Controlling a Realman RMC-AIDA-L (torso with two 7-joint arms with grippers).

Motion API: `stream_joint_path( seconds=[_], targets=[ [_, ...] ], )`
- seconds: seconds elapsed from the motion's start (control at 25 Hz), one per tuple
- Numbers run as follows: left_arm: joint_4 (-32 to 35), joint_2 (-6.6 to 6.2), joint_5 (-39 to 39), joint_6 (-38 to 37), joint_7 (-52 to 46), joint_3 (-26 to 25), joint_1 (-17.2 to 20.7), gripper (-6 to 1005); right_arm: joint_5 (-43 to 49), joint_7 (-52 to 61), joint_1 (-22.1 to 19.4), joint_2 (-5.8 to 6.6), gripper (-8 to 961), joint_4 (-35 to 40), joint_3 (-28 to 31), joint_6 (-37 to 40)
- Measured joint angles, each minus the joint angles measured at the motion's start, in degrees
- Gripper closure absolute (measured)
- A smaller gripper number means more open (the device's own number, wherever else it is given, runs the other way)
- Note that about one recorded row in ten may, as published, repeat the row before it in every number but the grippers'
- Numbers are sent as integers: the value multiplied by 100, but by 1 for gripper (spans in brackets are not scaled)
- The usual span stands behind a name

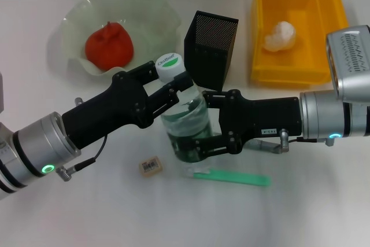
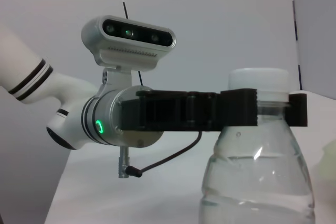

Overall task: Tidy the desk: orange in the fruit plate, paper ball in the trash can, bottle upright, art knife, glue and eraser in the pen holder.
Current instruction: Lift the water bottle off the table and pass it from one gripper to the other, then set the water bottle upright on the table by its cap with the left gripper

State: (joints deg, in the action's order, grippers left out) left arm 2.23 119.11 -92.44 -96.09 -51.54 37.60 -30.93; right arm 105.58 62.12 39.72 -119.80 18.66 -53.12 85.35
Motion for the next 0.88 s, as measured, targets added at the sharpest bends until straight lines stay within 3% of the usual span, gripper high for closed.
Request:
stream_joint_path(
  seconds=[0.88],
  targets=[
    [301,-21,9,-143,25,-226,25,556,1,1,19,0,126,-20,-5,-388]
  ],
)
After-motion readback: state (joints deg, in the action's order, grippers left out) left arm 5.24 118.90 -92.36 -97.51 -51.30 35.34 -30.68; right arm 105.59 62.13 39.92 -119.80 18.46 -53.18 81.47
